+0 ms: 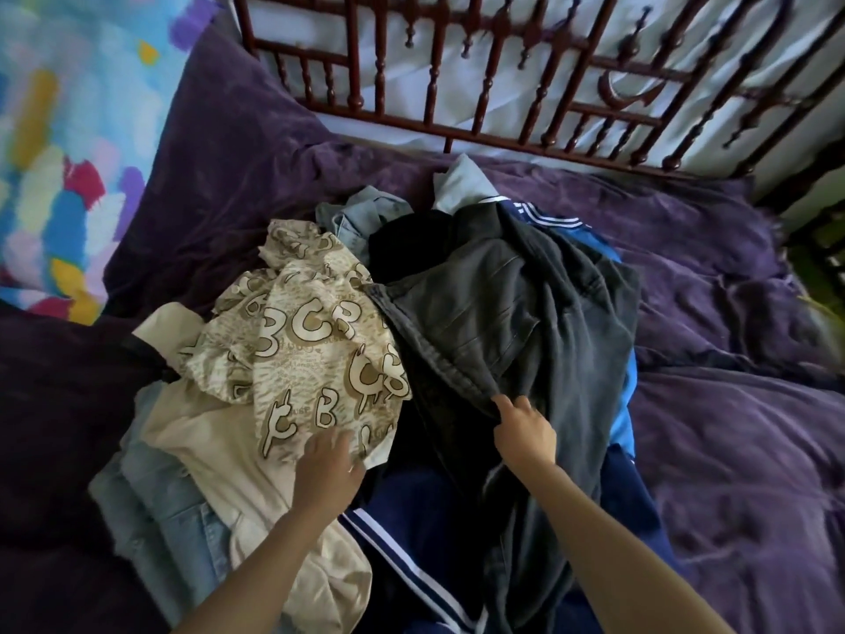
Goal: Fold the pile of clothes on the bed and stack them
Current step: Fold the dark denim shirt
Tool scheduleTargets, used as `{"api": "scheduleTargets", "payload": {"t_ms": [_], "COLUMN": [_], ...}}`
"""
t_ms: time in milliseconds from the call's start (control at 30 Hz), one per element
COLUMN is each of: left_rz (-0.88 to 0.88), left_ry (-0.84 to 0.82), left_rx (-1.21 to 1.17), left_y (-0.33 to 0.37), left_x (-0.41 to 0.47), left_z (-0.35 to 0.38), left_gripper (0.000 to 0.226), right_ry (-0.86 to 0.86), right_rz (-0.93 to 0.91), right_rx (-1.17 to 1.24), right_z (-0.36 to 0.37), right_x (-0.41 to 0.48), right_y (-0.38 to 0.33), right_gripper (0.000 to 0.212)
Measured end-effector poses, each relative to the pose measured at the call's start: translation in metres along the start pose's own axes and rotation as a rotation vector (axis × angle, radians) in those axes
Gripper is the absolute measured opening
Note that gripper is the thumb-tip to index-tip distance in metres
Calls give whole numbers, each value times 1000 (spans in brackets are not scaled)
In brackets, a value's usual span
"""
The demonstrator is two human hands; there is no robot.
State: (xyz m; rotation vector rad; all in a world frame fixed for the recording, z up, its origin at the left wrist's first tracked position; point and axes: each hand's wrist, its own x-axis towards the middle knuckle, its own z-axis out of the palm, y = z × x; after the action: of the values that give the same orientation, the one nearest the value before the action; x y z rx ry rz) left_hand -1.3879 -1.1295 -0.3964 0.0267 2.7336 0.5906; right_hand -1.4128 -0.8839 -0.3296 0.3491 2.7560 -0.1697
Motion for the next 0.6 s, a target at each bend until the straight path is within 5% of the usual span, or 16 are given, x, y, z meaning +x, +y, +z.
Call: {"api": "scheduleTargets", "payload": {"t_ms": [600], "left_rz": [261], "left_ry": [-80], "left_rx": [-35], "left_y": [144], "left_x": [-100], "left_z": [16], "left_gripper": [76], "right_ry": [647], "right_rz": [135], "right_rx": [609], "right_z": [-113], "right_x": [-222], "right_y": [205], "right_gripper": [34]}}
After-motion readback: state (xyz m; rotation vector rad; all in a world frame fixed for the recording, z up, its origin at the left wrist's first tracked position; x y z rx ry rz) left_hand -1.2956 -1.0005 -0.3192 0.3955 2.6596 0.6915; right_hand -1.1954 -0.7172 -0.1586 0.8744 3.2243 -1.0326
